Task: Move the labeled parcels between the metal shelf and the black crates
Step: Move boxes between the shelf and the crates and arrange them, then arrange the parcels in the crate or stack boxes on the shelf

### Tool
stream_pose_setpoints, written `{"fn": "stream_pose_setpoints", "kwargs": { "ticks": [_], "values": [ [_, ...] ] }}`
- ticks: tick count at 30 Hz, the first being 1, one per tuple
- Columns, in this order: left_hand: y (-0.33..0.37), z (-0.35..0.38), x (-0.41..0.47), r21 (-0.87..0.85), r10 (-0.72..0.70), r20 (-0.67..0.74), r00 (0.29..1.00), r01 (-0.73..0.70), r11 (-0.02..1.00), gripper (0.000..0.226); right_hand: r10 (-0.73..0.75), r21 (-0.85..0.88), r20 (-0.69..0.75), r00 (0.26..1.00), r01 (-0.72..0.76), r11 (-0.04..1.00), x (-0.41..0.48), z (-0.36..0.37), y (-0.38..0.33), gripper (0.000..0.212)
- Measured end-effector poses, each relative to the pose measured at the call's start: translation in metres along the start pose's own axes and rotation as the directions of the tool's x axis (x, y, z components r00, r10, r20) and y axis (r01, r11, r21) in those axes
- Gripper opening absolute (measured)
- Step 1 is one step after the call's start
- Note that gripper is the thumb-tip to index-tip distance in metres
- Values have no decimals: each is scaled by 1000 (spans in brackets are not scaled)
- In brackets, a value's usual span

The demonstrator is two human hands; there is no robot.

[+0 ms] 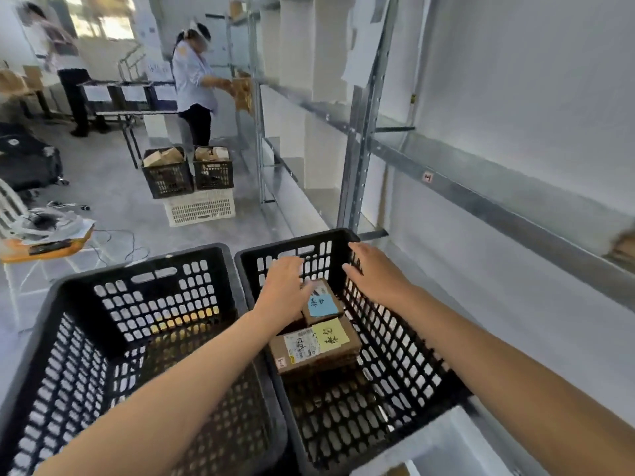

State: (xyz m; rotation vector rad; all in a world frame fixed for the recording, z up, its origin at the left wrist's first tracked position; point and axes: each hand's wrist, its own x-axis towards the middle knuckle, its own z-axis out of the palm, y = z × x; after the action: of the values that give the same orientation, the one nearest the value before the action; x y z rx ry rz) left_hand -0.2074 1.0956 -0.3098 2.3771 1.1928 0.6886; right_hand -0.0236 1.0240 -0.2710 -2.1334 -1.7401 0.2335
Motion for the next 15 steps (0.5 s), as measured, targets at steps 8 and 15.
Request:
{"fn": "stream_pose_setpoints", "kwargs": {
  "ticks": [8, 15],
  "values": [
    [48, -29, -26, -79, 277, 57, 959, -272, 959, 55, 106, -138, -175, 979, -131, 982, -89, -47, -29, 58],
    [126, -26, -49, -131, 531, 23, 847, -524, 841, 58, 267, -191, -323, 908, -339, 921, -192, -93, -22, 63]
  ]
}}
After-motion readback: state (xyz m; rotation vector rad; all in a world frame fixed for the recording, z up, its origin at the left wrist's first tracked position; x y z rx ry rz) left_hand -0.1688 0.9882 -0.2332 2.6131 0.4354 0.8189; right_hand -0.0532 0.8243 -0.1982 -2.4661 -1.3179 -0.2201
